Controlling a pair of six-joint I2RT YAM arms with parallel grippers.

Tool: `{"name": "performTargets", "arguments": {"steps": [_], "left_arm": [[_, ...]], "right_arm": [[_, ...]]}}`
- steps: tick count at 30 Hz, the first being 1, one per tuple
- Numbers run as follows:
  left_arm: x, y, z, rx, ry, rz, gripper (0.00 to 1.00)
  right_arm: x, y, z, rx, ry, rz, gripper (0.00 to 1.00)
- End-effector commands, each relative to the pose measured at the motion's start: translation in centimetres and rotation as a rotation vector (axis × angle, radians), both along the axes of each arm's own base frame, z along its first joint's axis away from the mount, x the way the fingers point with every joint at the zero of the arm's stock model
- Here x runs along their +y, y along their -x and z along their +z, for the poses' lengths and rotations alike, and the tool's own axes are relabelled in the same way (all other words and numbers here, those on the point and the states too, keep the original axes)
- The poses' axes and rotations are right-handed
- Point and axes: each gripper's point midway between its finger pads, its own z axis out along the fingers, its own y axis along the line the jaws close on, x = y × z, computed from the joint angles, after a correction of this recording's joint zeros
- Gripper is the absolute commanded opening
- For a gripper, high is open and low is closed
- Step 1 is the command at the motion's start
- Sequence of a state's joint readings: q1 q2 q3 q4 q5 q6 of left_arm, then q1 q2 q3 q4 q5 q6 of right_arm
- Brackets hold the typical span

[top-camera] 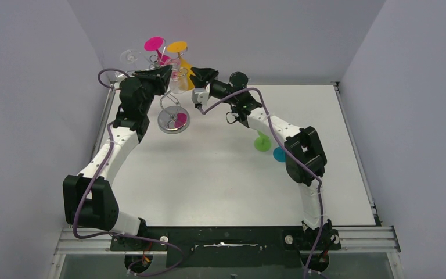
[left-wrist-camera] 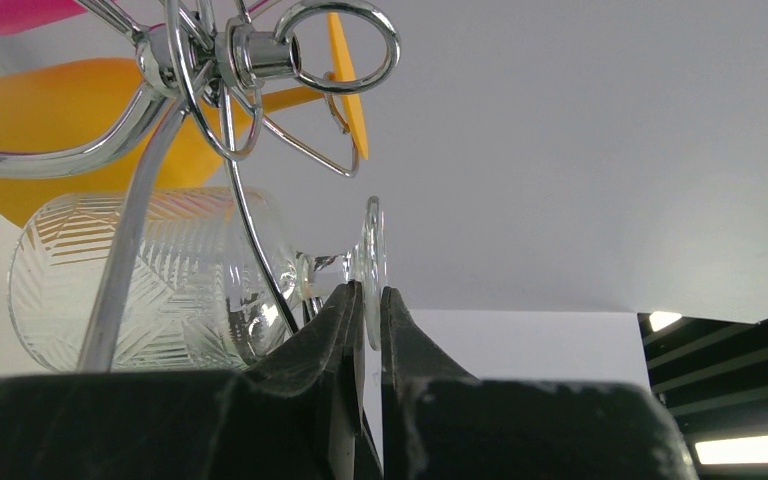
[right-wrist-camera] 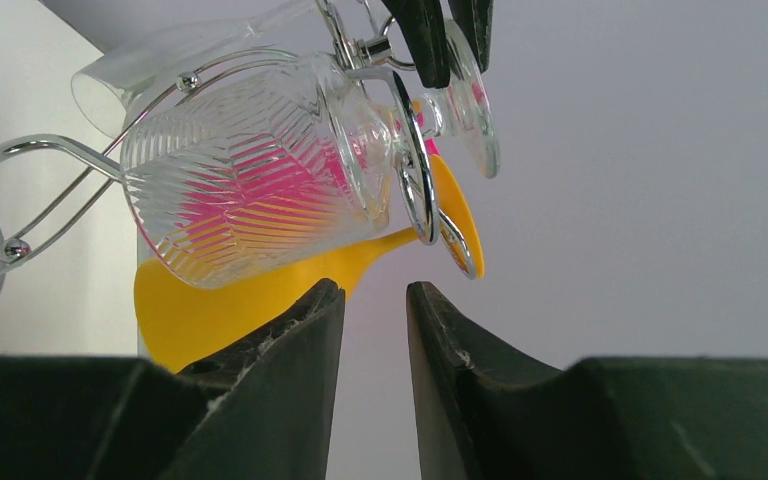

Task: Take the wine glass off the wine glass rack
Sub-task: Pick up the wine glass from the wine rack.

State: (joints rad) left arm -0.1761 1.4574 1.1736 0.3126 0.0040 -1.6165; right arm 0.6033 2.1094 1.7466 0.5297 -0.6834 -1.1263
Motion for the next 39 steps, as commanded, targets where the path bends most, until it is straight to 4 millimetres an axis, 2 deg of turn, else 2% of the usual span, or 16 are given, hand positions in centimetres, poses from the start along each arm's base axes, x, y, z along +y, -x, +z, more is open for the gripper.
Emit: {"name": "performTargets", "arguments": {"steps": [1, 7, 11, 13, 15, 17, 19, 23, 25, 27, 28, 30, 33, 35, 38, 39], "left_arm": [[-2.2, 1.8, 7.1, -0.181, 0.164, -0.151, 0.00], [-3.0, 2.0, 7.8, -0.199, 0.165, -0.188, 0.00], [-3.5, 2.6, 7.8, -0.215, 0.155, -0.236, 0.00], [-3.4, 3.0, 8.0, -0.242, 0.154, -0.283, 0.00], [-3.0, 3.3, 8.1, -0.260, 0.151, -0.308, 0.00], [-2.8, 3.4, 7.8, -0.264, 0.115, -0.309, 0.00], [-2.9, 3.5, 7.9, -0.270, 0.068, -0.314, 0.00], [-2.6, 3.4, 7.6, -0.278, 0.047, -0.319, 0.00], [-2.5, 3.2, 7.4, -0.278, 0.042, -0.314, 0.00], [-2.4, 3.1, 7.2, -0.280, 0.037, -0.307, 0.00], [-2.4, 3.1, 7.3, -0.283, 0.032, -0.304, 0.00], [-2.3, 2.9, 7.4, -0.290, 0.013, -0.303, 0.00], [-2.4, 2.9, 7.5, -0.296, -0.005, -0.314, 0.00], [-2.6, 3.0, 7.6, -0.306, -0.009, -0.328, 0.00], [-2.8, 3.1, 7.7, -0.315, -0.016, -0.347, 0.00], [-2.9, 3.2, 7.7, -0.319, -0.015, -0.355, 0.00]], "right_arm": [[-0.4, 2.3, 7.6, -0.168, -0.065, 0.005, 0.29], [0.6, 3.1, 6.5, -0.180, -0.026, 0.008, 0.23], [0.2, 3.9, 7.0, -0.164, -0.055, -0.005, 0.22], [-1.0, 3.9, 6.5, -0.118, -0.094, -0.027, 0.27], [-3.3, 4.1, 6.2, -0.080, -0.180, -0.090, 0.40], [-5.6, 5.2, 5.8, -0.029, -0.265, -0.135, 0.52], [-7.7, 6.7, 5.8, 0.070, -0.347, -0.148, 0.57], [-10.0, 9.5, 5.6, 0.337, -0.449, -0.126, 0.67], [-11.0, 10.7, 7.5, 0.508, -0.569, -0.103, 0.70], [-11.6, 11.3, 8.8, 0.735, -0.701, -0.080, 0.71], [-11.6, 11.5, 9.3, 0.904, -0.778, -0.048, 0.71], [-11.8, 11.5, 9.6, 1.174, -0.874, -0.021, 0.70], [-10.5, 12.2, 11.3, 1.504, -0.922, 0.145, 0.61], [-8.9, 12.5, 12.1, 1.670, -0.903, 0.240, 0.61], [-6.8, 12.1, 12.9, 1.875, -0.870, 0.393, 0.57], [-6.3, 11.3, 12.6, 1.939, -0.882, 0.409, 0.55]]}}
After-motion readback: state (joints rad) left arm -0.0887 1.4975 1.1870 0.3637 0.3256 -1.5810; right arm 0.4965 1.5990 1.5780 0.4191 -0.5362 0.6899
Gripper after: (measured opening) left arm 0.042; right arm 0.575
